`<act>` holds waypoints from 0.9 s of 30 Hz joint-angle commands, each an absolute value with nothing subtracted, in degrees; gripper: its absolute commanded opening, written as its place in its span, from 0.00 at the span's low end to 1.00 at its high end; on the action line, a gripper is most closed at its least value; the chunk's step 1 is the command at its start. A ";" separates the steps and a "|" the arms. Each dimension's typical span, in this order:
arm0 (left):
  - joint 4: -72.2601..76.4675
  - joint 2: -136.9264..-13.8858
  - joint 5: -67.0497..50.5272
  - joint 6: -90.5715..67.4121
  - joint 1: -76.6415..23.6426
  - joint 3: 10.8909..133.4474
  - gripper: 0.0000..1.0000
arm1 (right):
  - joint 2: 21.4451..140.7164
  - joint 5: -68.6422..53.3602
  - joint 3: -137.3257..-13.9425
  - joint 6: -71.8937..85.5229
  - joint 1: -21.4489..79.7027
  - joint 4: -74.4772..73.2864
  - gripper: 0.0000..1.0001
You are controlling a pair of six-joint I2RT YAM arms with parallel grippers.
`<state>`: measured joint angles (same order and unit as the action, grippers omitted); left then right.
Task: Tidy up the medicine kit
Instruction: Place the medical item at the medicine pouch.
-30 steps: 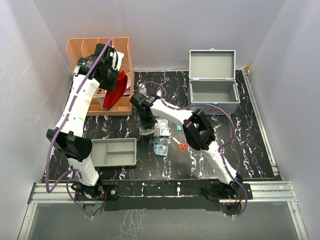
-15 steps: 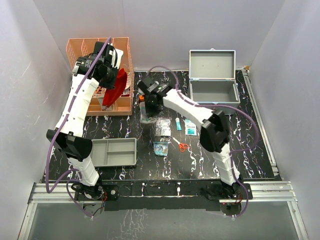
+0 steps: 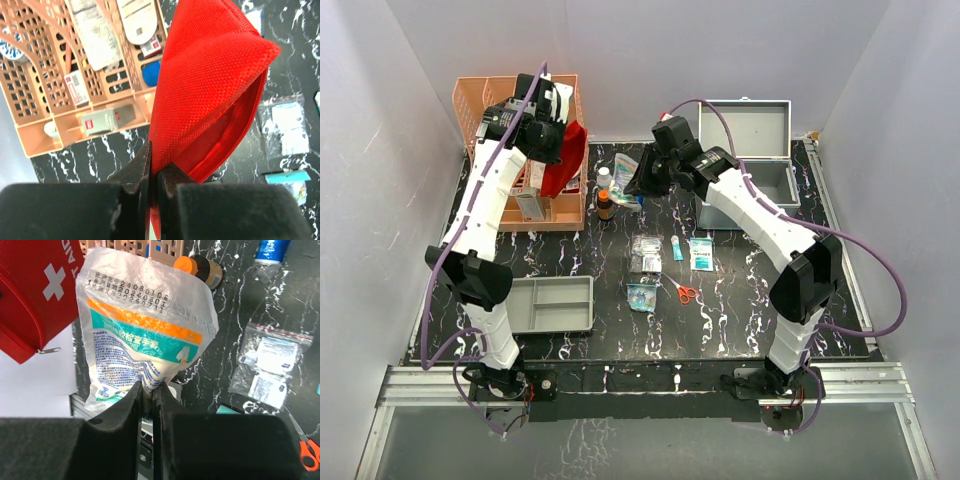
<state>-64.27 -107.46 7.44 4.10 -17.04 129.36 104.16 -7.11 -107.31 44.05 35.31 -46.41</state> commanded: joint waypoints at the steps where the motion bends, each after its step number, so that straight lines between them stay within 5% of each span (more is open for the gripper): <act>1: -57.68 -107.41 4.46 1.87 -16.94 129.59 0.00 | 100.61 -16.95 -103.15 52.02 32.57 -28.74 0.00; 27: -52.11 -109.59 6.58 1.50 -18.61 129.20 0.00 | 106.75 -29.34 -94.27 87.62 33.08 26.31 0.00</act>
